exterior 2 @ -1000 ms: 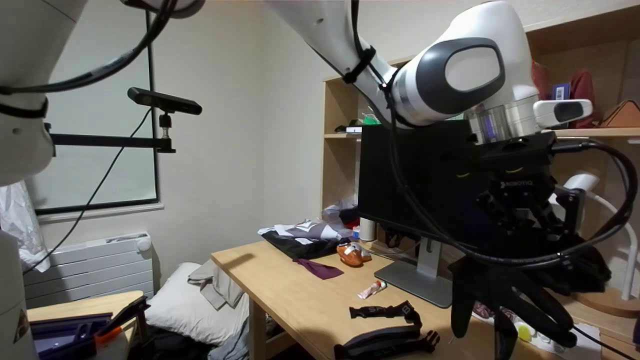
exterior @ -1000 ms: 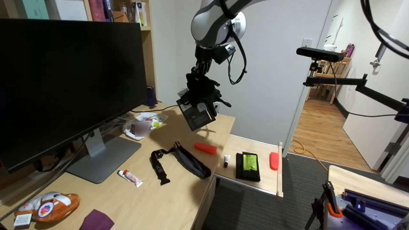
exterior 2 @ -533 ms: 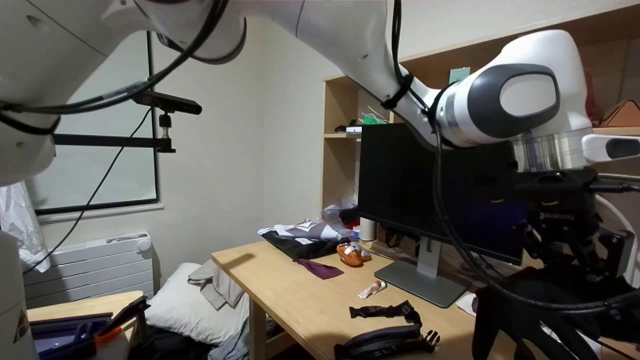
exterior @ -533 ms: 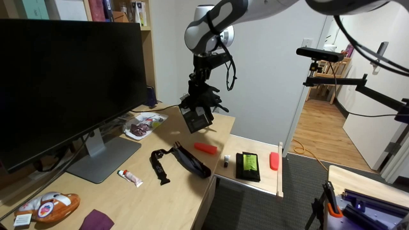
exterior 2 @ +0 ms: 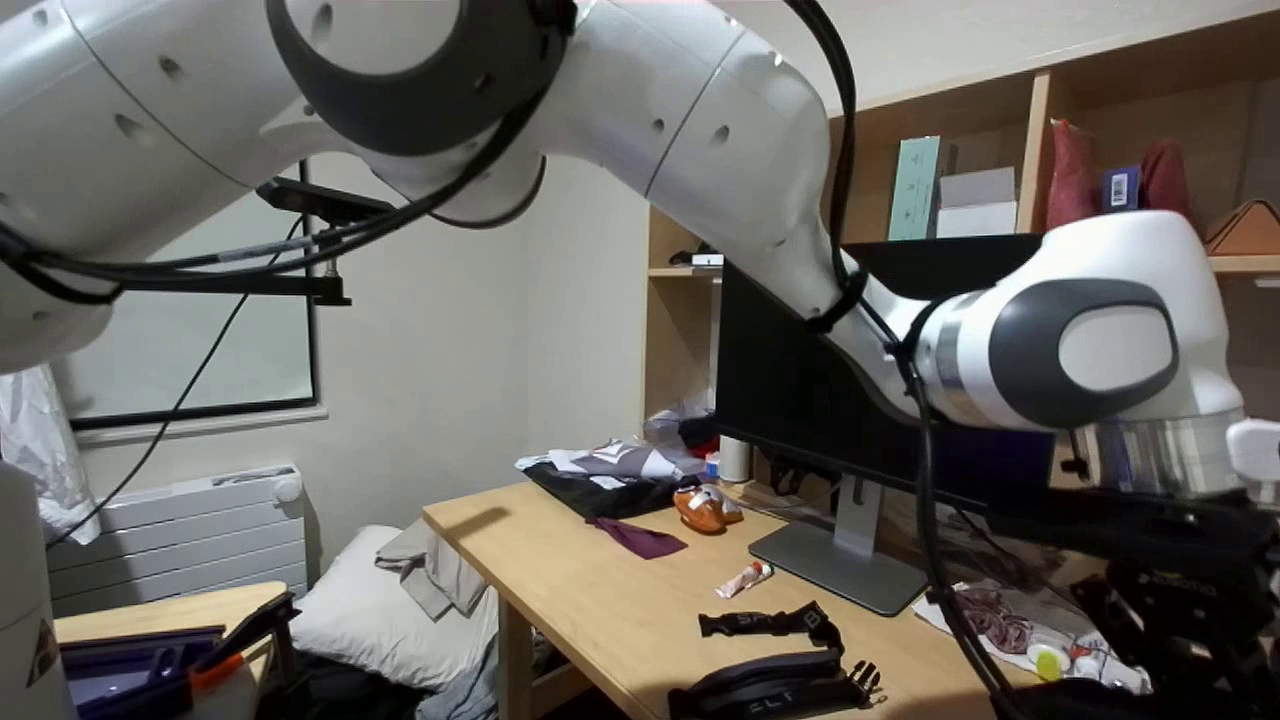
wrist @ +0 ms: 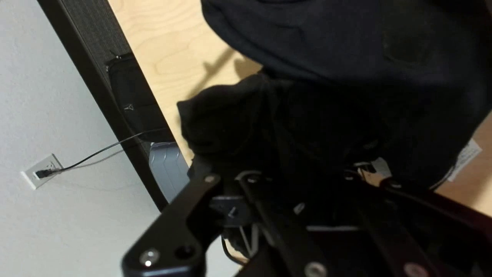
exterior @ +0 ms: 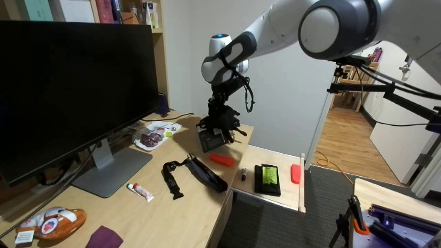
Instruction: Move the gloves to the right
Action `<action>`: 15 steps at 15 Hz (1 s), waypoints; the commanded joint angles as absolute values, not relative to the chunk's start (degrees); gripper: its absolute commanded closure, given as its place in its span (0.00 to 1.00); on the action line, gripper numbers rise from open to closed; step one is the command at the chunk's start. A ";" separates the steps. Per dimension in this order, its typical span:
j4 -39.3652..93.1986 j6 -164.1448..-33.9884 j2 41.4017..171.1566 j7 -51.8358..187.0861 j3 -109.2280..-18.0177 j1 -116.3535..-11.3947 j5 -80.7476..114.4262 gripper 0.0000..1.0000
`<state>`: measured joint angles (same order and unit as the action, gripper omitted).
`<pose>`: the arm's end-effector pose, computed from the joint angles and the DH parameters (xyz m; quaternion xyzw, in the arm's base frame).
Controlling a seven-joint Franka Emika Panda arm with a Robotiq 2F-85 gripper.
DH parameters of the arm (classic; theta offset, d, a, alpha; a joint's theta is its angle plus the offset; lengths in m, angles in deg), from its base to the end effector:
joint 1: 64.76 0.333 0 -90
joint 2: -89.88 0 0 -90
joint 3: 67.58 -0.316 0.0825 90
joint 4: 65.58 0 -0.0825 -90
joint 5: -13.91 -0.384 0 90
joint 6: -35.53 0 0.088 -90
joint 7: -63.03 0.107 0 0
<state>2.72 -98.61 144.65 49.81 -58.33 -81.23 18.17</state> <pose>0.7184 -0.3045 0.2253 0.9897 -0.0449 0.0647 0.1195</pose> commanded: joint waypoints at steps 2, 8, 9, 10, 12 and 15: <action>1.19 -103.52 150.07 48.12 -60.96 -85.00 16.84 0.89; -0.14 -103.25 153.04 43.95 -64.73 -88.73 15.68 0.89; -0.57 -103.40 153.19 44.63 -64.50 -88.75 15.65 0.89; -0.80 -103.16 153.07 44.70 -64.80 -89.09 15.26 0.89; -2.14 -102.43 153.01 45.92 -64.74 -89.33 14.48 0.62; -4.36 -101.45 152.87 49.21 -63.75 -89.49 12.73 0.42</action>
